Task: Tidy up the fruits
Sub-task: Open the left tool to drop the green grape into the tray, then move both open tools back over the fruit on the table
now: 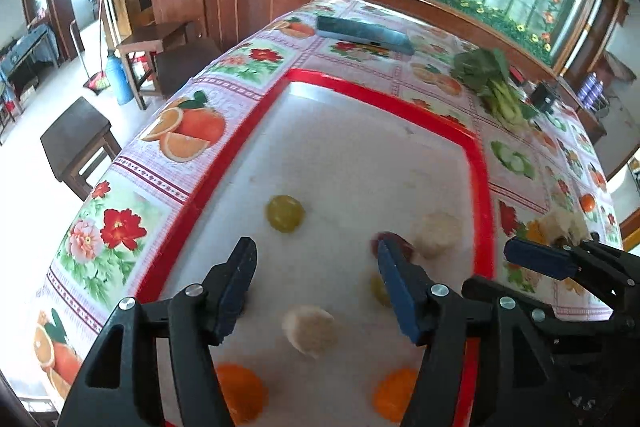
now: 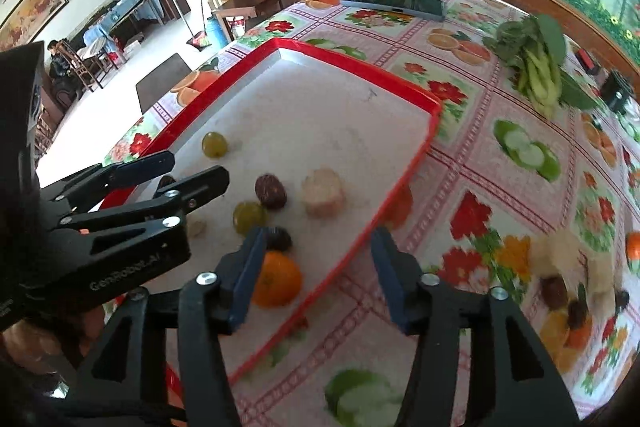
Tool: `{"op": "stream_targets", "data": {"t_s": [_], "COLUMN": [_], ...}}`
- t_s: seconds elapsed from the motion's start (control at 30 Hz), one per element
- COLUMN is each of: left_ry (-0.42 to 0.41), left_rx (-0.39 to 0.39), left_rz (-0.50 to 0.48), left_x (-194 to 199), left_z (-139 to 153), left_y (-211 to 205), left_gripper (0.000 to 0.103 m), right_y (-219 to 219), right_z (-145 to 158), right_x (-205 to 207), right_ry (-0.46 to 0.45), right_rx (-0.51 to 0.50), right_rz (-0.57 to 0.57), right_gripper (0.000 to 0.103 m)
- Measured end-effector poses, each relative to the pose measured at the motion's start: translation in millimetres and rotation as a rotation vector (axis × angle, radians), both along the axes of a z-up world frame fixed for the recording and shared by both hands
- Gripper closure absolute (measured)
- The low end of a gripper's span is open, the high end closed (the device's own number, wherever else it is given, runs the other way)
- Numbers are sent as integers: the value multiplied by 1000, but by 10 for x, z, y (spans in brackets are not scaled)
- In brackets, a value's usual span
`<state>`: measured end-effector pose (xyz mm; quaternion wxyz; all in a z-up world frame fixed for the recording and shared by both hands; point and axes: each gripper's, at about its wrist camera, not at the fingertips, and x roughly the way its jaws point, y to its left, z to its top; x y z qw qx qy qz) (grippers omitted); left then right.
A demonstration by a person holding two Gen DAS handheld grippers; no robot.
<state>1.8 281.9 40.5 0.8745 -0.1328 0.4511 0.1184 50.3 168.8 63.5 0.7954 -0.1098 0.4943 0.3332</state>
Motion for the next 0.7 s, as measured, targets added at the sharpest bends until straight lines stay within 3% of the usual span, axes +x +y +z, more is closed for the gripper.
{"op": "stream_targets", "data": {"t_s": [0.33, 0.7], "left_ry": [-40, -45], "left_rx": [-23, 25], "left_rz": [-87, -226], "left_x": [-52, 26], "left_z": [158, 229], "left_y": [-665, -1510], "left_gripper": [39, 39], "right_y": [-752, -1933], "right_z": [34, -16], "right_x": [-295, -375], "right_ry": [19, 50], "right_rx": [13, 66], "right_rz": [-87, -293], "right_gripper": [39, 38]}}
